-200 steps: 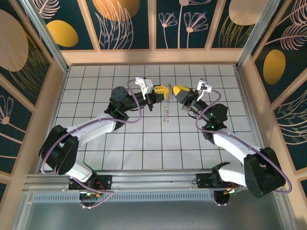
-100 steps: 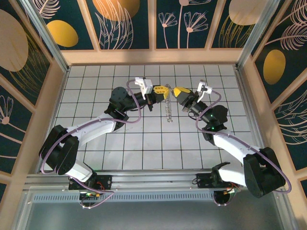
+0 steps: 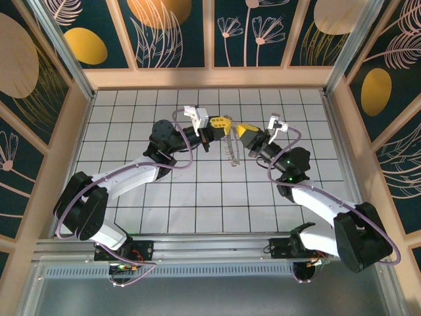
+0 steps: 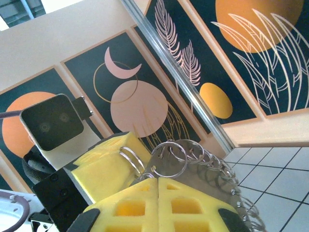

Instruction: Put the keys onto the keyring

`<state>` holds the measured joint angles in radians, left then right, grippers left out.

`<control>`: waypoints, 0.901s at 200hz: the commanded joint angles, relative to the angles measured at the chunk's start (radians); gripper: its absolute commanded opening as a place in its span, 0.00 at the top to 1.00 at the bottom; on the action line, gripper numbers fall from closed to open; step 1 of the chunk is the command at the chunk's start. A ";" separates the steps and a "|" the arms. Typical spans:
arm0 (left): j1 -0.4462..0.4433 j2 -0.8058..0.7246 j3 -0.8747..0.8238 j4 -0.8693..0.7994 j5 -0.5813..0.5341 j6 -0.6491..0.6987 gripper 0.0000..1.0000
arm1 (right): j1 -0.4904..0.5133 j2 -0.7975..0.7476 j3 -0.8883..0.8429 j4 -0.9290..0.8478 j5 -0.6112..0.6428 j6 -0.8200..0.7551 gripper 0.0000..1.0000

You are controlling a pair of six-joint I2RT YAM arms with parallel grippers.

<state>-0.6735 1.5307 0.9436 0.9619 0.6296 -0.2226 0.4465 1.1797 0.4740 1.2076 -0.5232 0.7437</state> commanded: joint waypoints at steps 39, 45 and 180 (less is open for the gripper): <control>-0.004 -0.019 0.006 0.144 -0.005 -0.048 1.00 | 0.056 -0.037 -0.013 -0.007 0.011 0.008 1.00; -0.004 -0.020 0.005 0.144 -0.004 -0.052 1.00 | 0.061 -0.038 -0.010 -0.009 0.012 0.006 1.00; -0.004 0.013 0.000 0.190 -0.022 -0.084 1.00 | -0.013 -0.208 -0.023 -0.243 0.021 -0.023 0.64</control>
<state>-0.6746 1.5440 0.9401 1.0531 0.6182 -0.2943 0.4557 1.0573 0.4667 1.0389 -0.4911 0.7406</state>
